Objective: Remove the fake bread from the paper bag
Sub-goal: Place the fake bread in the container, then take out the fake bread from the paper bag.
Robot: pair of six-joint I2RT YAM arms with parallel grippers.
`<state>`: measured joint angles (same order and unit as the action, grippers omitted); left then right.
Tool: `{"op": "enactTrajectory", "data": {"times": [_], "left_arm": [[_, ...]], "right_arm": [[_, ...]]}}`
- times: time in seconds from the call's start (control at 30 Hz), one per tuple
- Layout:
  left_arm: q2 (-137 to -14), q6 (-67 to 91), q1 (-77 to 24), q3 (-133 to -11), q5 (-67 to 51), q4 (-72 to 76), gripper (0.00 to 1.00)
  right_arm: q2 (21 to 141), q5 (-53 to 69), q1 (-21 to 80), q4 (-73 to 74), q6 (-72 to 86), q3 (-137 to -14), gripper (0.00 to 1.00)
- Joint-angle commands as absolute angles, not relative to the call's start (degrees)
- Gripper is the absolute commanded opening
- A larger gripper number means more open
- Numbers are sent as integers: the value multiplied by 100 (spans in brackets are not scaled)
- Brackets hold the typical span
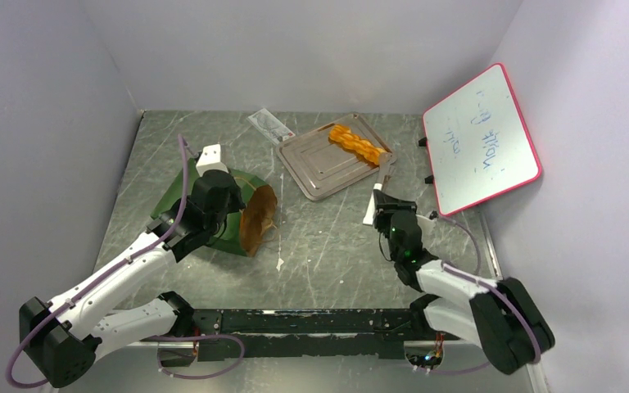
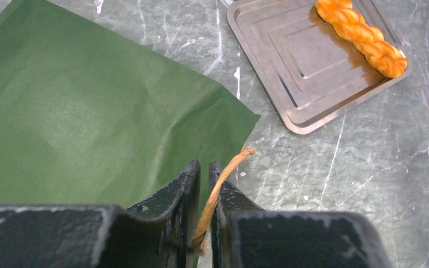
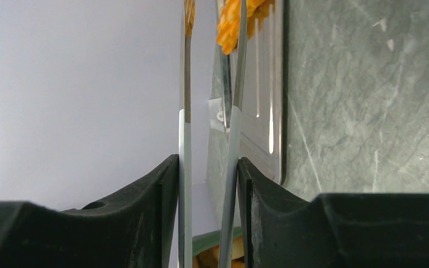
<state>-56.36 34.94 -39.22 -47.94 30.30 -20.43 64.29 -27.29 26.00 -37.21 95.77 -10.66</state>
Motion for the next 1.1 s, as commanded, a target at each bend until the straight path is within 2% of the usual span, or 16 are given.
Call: {"op": "enactTrajectory", "data": {"times": [0.0, 0.3, 0.63, 1.07], "left_arm": [[-5500, 3373, -3978, -4934, 3127, -1988, 7], [-5292, 2955, -3981, -4796, 2914, -1856, 7], [-5221, 2788, -3981, -4846, 2750, -2045, 7], [-5269, 2747, -3980, -4943, 2807, -2100, 7]], "right_arm": [[5624, -2628, 2689, -3275, 8855, -1095, 39], [4805, -1434, 3278, -2177, 7409, -1742, 38], [5149, -419, 4857, -1478, 6346, -2701, 36], [4922, 14, 5793, -541, 6330, -2772, 35]]}}
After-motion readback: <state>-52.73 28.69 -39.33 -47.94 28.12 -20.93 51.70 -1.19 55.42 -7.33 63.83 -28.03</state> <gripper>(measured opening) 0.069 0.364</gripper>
